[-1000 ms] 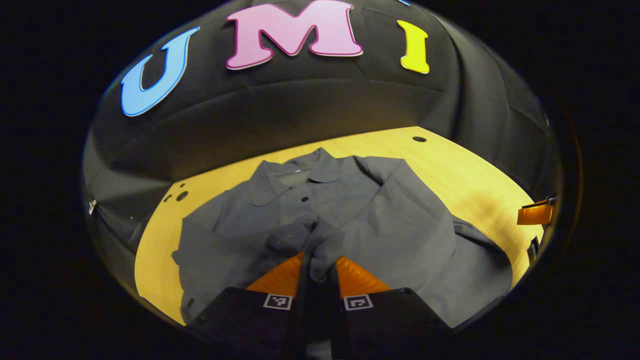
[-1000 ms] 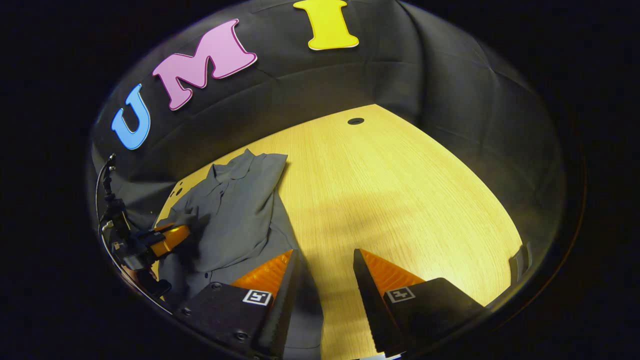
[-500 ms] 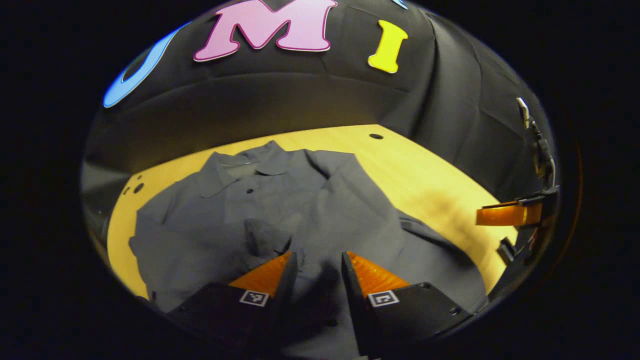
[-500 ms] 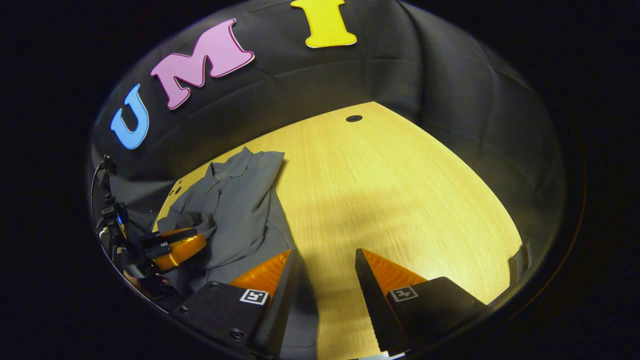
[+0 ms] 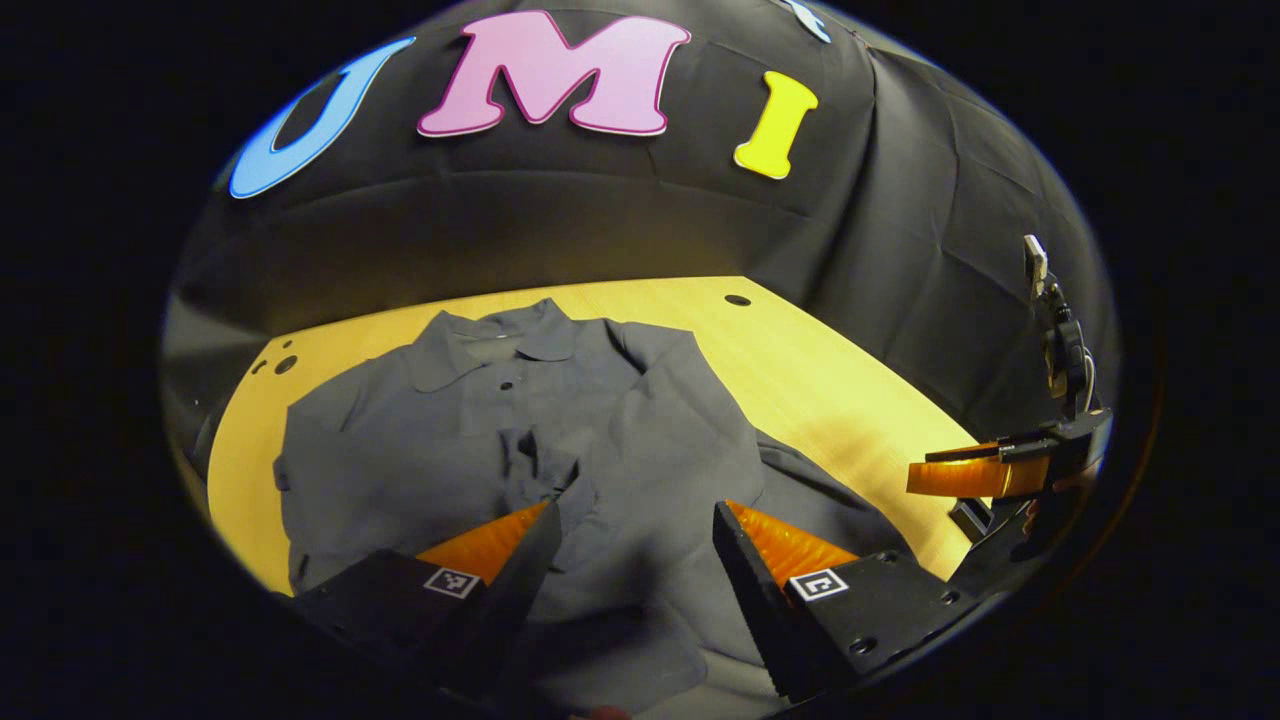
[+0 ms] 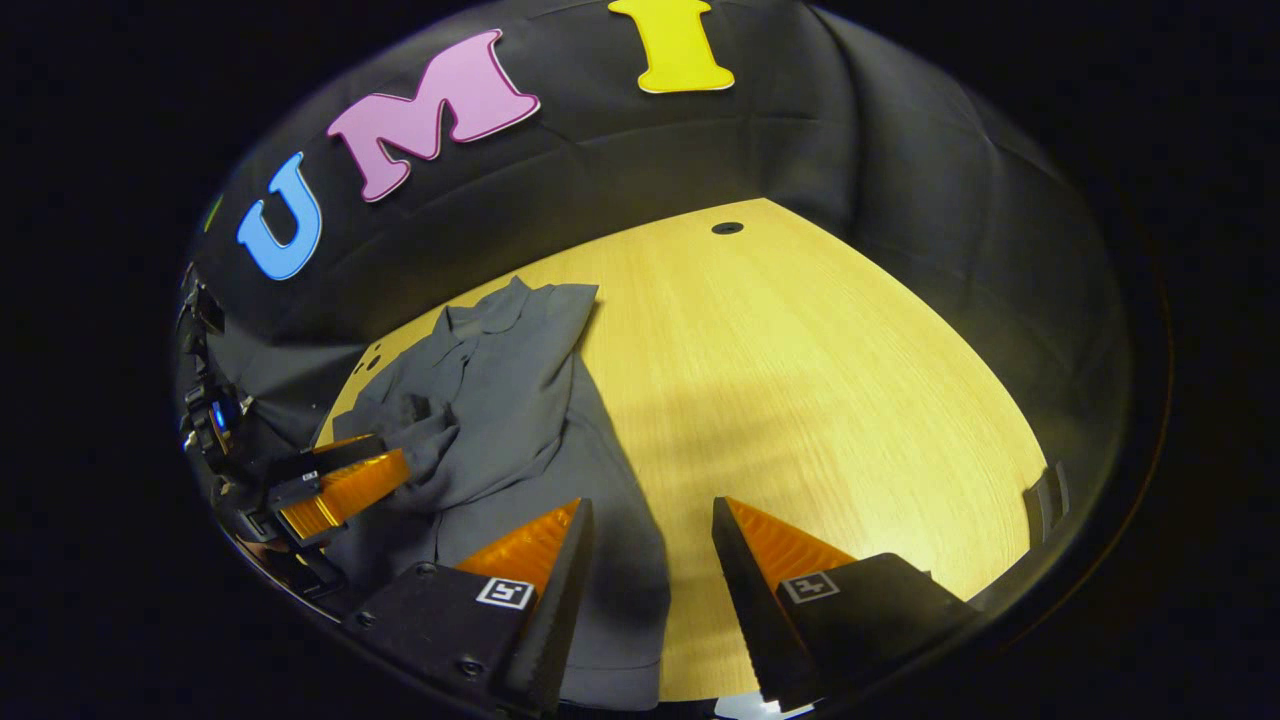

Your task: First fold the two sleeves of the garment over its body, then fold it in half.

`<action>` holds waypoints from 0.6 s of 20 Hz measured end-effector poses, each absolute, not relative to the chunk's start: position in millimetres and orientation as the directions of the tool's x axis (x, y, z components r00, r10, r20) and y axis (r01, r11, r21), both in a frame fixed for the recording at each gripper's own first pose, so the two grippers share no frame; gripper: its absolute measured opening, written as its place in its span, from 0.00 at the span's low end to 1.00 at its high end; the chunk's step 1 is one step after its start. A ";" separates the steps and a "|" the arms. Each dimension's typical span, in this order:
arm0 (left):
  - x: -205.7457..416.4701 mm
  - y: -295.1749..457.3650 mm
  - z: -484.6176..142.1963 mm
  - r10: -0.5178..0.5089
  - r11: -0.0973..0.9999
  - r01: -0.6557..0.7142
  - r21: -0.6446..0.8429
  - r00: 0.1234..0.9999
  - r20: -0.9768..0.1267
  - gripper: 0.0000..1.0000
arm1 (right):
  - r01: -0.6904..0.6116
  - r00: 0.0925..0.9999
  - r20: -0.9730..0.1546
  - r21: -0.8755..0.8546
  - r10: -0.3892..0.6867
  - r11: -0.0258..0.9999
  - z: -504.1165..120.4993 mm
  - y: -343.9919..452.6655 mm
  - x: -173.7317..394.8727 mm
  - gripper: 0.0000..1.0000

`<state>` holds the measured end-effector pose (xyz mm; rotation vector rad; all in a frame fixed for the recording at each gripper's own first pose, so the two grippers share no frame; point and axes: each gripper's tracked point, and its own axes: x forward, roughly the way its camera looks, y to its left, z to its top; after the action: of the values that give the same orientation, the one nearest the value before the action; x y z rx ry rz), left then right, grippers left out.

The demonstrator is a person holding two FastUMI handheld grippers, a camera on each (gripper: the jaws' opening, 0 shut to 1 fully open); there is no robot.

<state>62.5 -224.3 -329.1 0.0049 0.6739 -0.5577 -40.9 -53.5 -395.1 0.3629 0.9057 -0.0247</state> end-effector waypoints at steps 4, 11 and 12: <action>39.9 -185.8 -314.5 -0.483 0.857 0.488 -0.165 0.652 -0.584 0.96 | 0.147 0.609 -0.778 0.301 0.153 0.942 -388.9 -36.4 -62.6 0.81; 0.5 -88.5 -313.0 -0.389 0.911 0.384 -0.147 0.687 -0.614 0.96 | 0.136 0.570 -0.806 0.283 0.159 0.949 -387.8 -18.5 -101.0 0.90; -5.7 -74.6 -315.1 -0.373 0.918 0.371 -0.141 0.687 -0.624 0.96 | 0.135 0.563 -0.811 0.281 0.160 0.950 -388.8 -16.1 -106.0 0.90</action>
<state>-5.7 -74.6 -315.1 -0.0033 0.6990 -0.4166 -106.0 -16.1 -388.8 0.3299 0.9779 0.0149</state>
